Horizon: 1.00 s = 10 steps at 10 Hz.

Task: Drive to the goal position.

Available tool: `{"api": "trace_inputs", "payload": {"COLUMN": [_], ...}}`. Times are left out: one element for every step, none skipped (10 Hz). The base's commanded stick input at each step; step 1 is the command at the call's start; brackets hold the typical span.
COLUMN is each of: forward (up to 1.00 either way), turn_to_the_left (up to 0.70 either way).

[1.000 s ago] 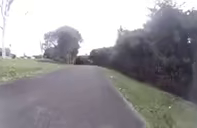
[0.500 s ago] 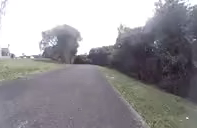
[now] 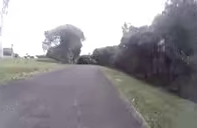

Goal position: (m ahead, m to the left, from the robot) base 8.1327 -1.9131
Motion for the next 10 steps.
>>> {"api": "trace_inputs", "payload": {"forward": [0.70, 0.70, 0.70, 0.70, 0.70, 0.70, 0.70, 0.70, 0.70, 0.70], "turn_to_the_left": [0.27, 0.27, 0.27, 0.27, 0.27, 0.27, 0.20, 0.01, 0.00, 0.00]}}
